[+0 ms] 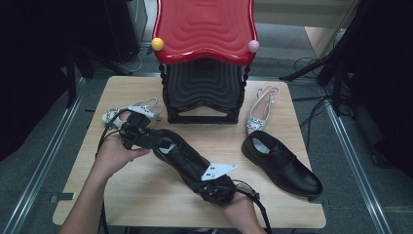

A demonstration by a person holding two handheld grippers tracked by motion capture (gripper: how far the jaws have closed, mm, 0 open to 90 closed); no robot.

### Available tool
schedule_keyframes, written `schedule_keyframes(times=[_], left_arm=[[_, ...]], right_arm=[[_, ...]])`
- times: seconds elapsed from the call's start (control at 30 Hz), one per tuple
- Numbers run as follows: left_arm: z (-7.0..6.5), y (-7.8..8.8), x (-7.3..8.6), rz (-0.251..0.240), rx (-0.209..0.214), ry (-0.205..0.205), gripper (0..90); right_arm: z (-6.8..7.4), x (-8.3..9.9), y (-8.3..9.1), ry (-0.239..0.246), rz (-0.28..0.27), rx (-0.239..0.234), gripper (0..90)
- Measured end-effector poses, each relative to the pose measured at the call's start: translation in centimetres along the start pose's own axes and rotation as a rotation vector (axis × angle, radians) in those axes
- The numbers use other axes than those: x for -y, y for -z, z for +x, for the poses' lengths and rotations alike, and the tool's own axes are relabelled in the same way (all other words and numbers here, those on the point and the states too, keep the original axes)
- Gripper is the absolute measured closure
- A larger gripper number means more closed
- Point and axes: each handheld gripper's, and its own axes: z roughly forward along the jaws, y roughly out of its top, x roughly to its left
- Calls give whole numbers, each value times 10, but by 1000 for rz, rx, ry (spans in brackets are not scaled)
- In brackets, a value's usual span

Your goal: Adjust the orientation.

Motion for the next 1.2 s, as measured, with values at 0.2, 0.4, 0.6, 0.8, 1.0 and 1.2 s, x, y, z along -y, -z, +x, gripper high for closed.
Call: schedule_keyframes(times=[0.2, 0.4, 0.6, 0.8, 1.0, 1.2], left_arm=[[1, 4, 5, -5, -17, -4, 371], [3, 10, 12, -21, -43, 20, 373], [3, 12, 18, -18, -54, 25, 373], [3, 15, 24, -17, -61, 43, 373], [3, 16, 26, -21, -62, 46, 373], [3, 13, 25, -11, -61, 40, 373]], right_arm=[[-8, 1, -9, -10, 46, -6, 896], [-24, -1, -5, -15, 54, 45, 893], [-40, -3, -2, -57, 45, 52, 884], [-50, -7, -2, -56, 53, 56, 884], [-57, -7, -2, -72, 50, 54, 884], [-60, -6, -1, -86, 55, 61, 879]])
